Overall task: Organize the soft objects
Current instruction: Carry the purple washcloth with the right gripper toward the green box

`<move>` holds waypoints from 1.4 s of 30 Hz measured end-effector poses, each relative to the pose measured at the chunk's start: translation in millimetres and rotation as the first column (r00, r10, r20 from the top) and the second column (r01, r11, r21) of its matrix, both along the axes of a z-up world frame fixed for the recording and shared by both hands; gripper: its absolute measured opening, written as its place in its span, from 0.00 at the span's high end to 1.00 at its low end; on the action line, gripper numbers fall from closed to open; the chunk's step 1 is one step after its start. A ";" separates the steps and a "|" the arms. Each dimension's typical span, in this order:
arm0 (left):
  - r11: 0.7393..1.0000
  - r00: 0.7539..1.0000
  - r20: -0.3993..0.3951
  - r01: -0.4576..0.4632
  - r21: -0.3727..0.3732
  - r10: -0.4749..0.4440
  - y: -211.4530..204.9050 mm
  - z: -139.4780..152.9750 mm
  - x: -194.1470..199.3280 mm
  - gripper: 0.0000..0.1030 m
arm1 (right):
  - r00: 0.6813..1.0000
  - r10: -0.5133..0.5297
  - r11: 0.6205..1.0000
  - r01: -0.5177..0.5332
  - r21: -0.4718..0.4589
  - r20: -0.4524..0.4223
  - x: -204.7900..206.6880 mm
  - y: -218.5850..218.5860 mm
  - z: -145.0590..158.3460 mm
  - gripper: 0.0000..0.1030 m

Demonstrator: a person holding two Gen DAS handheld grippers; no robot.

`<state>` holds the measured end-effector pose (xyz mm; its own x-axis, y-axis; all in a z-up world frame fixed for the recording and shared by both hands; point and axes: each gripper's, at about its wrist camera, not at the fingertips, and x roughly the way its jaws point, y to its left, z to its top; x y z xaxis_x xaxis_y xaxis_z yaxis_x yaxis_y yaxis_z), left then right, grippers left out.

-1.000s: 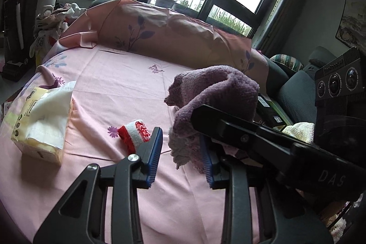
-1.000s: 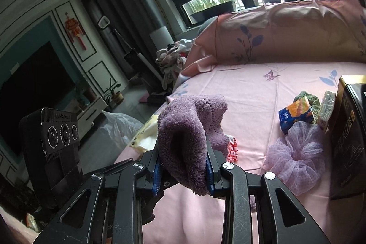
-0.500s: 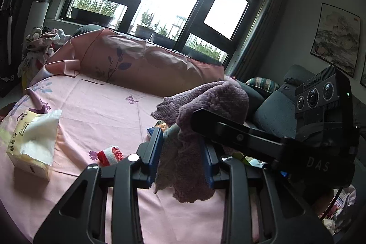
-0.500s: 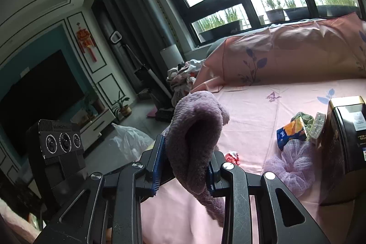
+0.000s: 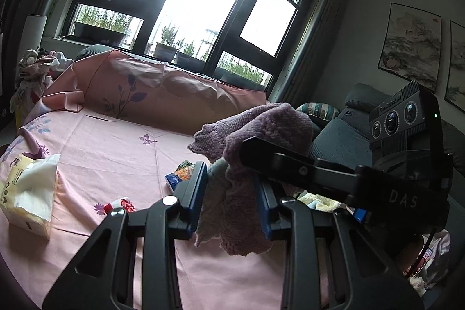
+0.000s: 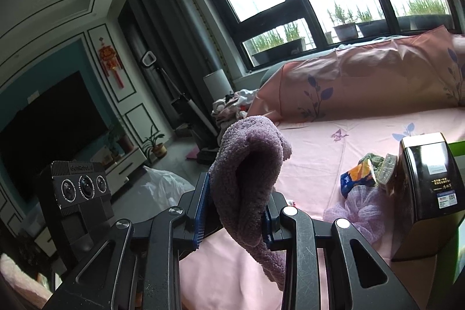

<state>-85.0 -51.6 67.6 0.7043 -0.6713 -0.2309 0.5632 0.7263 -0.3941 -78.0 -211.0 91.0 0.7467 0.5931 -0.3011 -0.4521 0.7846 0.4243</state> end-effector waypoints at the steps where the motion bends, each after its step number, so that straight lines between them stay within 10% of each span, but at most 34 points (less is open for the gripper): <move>1: 1.000 1.000 0.003 0.006 -0.003 -0.006 -1.2 0.6 -0.2 0.71 | 1.000 -0.003 1.000 0.003 0.001 0.004 -1.6 -1.5 0.8 0.68; 27: 0.992 0.993 0.007 0.116 -0.045 -0.116 -26.9 12.5 -0.9 0.71 | 0.998 -0.052 0.998 0.051 0.040 0.032 -16.7 -31.4 8.0 0.68; 42: 0.973 0.974 0.019 0.223 0.055 -0.224 -95.2 34.1 4.4 0.71 | 0.981 -0.188 0.976 0.181 0.123 0.047 -32.3 -90.4 11.9 0.68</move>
